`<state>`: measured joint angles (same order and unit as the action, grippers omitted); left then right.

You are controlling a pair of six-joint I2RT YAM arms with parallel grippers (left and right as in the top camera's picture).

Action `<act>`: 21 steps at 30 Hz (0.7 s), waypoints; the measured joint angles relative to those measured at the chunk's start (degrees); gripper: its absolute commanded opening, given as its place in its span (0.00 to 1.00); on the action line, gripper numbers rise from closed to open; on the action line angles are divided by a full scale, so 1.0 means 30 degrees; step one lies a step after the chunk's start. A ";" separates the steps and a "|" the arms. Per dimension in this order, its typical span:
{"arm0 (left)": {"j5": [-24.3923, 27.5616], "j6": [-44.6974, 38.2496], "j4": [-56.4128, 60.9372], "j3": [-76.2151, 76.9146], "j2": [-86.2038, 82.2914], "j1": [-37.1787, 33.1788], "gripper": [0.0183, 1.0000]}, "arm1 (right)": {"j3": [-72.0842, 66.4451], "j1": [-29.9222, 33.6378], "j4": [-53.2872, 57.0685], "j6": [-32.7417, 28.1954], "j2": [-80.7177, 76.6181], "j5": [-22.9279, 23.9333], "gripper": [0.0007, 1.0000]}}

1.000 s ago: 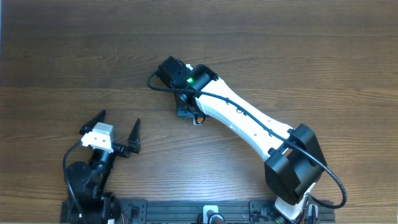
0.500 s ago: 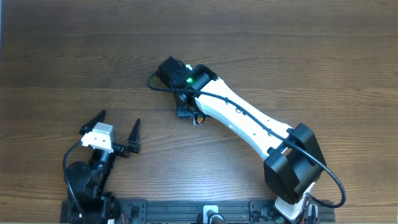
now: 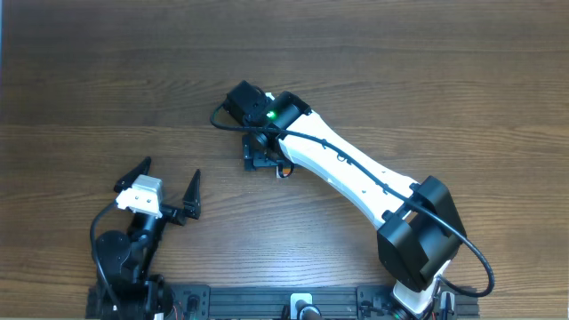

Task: Stack Cubes

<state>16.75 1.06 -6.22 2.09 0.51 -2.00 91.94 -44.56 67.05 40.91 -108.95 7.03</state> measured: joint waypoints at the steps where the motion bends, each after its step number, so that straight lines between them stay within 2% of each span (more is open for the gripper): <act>1: 0.0000 0.0007 0.0000 0.0000 0.0000 0.0000 1.00 | 0.0058 0.0000 0.0007 -0.0189 0.0007 0.0007 0.99; 6: 0.0000 0.0000 -0.0007 0.0000 0.0000 0.0000 1.00 | 0.1188 0.0306 0.0087 -0.1253 0.0342 0.0372 0.99; 9: 0.0000 0.0000 -0.0007 0.0000 0.0000 0.0000 1.00 | 0.2463 0.1202 0.0036 -0.2368 0.1486 0.0801 0.99; 13: 0.0000 0.0000 -0.0007 0.0000 0.0000 0.0000 1.00 | 0.3461 0.3395 -0.0321 -0.3883 0.4007 0.2106 0.99; 16: 0.0000 0.0000 0.0000 0.0000 0.0000 0.0000 1.00 | 0.3708 0.5807 -0.0284 -0.5129 0.5952 0.3147 0.99; 21: 0.0000 0.0000 -0.0007 0.0000 0.0000 0.0000 1.00 | 0.2922 0.9296 -0.0328 -0.6951 0.8153 0.4044 0.99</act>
<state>16.75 1.06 -6.24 2.09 0.51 -2.00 100.71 -16.67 66.06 20.05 -84.49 19.16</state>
